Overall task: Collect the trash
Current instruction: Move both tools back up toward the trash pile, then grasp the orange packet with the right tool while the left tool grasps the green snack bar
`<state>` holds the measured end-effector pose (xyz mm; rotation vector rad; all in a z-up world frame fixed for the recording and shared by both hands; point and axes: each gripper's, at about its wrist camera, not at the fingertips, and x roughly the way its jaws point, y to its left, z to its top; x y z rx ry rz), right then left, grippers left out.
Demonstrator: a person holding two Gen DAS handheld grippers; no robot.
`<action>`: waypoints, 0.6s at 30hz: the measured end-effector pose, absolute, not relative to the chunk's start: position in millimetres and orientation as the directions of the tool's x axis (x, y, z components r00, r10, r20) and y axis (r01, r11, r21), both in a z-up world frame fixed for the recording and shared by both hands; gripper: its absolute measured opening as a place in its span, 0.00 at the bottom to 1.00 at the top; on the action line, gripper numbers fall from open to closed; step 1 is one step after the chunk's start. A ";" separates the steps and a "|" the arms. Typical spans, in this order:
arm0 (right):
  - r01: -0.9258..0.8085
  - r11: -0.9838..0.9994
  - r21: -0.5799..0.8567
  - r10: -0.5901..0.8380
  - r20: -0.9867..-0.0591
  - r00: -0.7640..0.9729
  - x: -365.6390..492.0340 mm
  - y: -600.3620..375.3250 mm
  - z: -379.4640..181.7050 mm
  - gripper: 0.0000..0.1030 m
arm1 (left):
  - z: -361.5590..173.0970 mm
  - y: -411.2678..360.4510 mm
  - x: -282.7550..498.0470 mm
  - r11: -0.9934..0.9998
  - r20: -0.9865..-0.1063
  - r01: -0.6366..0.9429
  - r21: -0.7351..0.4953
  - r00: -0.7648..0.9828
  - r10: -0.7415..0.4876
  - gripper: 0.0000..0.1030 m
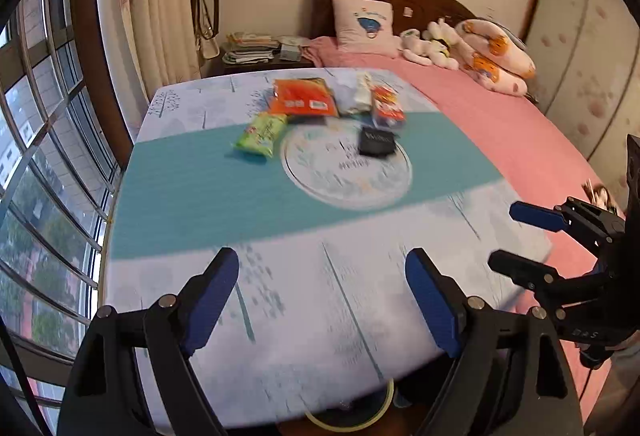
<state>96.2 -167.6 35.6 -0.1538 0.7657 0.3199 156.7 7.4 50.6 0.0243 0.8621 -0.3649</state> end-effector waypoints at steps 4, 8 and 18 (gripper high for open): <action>-0.308 0.951 -0.004 0.215 -0.706 0.674 162.4 -164.1 50.2 0.59 | 54.4 9.7 207.6 0.948 -0.772 0.291 -0.126 0.571 -0.278 0.82; -0.273 0.958 0.087 0.252 -0.714 0.654 230.9 -164.6 56.3 0.59 | 45.4 8.6 266.1 0.961 -0.786 0.251 -0.118 0.568 -0.245 0.82; -0.101 0.964 0.245 0.257 -0.765 0.591 389.9 -164.6 22.4 0.59 | -15.4 -3.9 396.2 0.983 -0.834 0.175 -0.063 0.532 -0.148 0.82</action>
